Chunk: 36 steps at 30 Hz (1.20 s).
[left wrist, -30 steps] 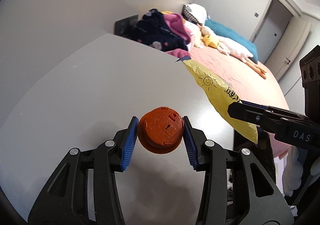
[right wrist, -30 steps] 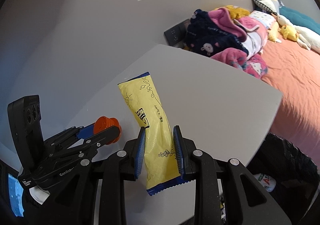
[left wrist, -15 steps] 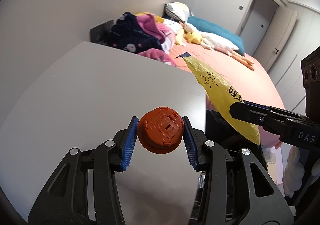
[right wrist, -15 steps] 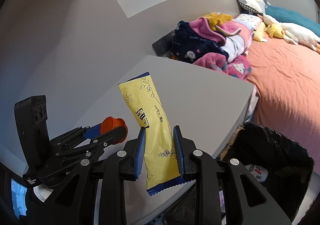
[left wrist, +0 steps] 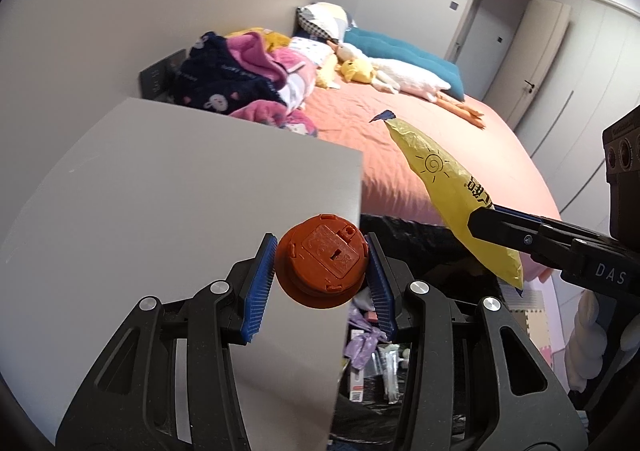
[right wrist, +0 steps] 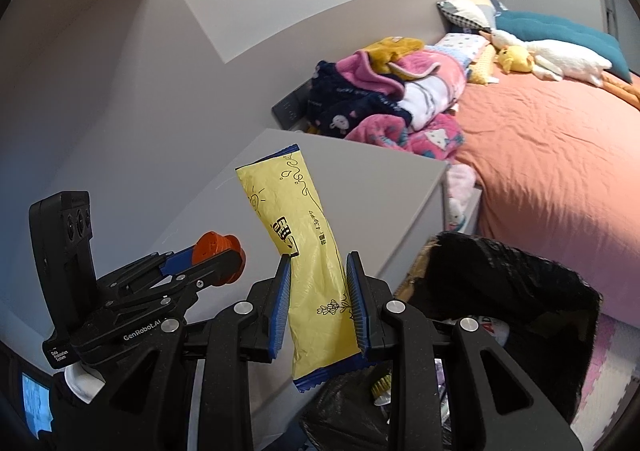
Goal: Collect trash
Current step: 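Carry the orange cap and yellow tube over the black bin, then open both tools over the bin to drop the cap and tube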
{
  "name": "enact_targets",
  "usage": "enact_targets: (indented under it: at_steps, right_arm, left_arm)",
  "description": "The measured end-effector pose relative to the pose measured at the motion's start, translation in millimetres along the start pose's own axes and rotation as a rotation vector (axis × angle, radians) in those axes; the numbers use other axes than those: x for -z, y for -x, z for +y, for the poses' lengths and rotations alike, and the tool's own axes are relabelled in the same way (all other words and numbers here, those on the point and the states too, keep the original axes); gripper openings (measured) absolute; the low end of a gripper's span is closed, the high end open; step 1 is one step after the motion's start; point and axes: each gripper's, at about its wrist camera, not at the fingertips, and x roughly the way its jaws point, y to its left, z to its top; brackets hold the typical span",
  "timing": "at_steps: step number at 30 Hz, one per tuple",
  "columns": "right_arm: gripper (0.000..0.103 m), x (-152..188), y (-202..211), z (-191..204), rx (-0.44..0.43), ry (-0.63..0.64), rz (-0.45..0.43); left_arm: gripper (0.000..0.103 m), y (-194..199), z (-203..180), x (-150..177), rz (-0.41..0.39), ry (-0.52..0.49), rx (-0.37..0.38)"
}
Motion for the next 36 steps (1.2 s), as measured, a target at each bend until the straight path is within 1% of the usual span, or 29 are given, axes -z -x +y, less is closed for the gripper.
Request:
enact_targets:
  at_steps: [10,19,28,36]
  right_arm:
    - [0.029,6,32,-37,0.057,-0.051,-0.047]
    - [0.029,13,60,-65,0.103,-0.102,-0.088]
    - [0.029,21,78,-83,0.142,-0.133,-0.108]
    - [0.029,23,83,-95,0.164,-0.156,-0.114]
  left_arm:
    - [0.043,-13,-49,-6,0.007,-0.076,0.068]
    - [0.044,-22,-84,-9,0.021,-0.133,0.128]
    - [0.044,-30,-111,-10,0.035,-0.173,0.186]
    - [0.044,-41,-122,-13,0.051,-0.194,0.210]
